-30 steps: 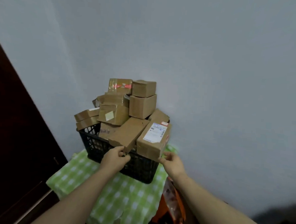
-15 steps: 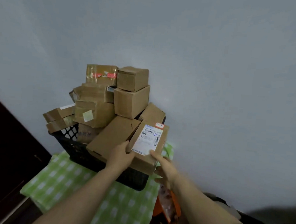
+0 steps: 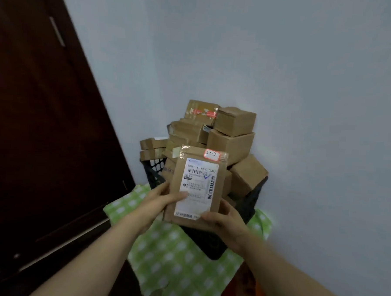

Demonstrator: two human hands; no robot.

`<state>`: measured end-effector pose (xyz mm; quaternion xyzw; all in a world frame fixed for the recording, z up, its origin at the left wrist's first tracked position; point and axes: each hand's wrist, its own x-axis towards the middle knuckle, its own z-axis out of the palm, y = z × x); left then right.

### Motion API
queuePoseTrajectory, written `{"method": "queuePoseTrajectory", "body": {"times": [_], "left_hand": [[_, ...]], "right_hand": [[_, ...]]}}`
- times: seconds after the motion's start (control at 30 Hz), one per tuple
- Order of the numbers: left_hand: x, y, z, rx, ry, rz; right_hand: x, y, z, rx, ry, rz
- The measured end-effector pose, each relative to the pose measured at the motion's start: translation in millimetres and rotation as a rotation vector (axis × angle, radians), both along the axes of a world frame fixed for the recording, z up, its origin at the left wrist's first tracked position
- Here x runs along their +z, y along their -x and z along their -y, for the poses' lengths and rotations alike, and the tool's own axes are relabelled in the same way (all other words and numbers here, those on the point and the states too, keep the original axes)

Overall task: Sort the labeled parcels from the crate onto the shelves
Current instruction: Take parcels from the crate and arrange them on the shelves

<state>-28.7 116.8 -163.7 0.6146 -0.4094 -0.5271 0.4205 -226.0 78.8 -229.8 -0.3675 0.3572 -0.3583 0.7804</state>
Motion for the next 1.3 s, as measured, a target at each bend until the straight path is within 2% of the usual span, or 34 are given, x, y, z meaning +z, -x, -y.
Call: {"method": "queuePoseTrajectory", "body": {"times": [0.17,0.3,0.5,0.77,0.97,1.17,1.3], "left_hand": [[31,-87,-85,0.249,0.051,-0.021],[54,-147,-170,0.418,0.067,-0.015],[77,-234,-312,0.699,0.142,0.024],[106,-302,-477,0.974,0.210,0.111],[121,-319,-552,1.179,0.230,0.125],[134,-314,-584,1.380,0.257,0.175],[146,-305,-596,1.438,0.247,0.236]], "right_hand": [[31,-97,-22,0.357,0.122,0.026],[56,-186,-61,0.539,0.210,0.025],[92,-327,-156,0.810,0.321,0.011],[124,-471,-298,1.123,0.324,0.130],[143,-532,-376,1.330,0.305,0.226],[162,-563,-416,1.512,0.290,0.298],[175,-574,-432,1.592,0.323,0.336]]}}
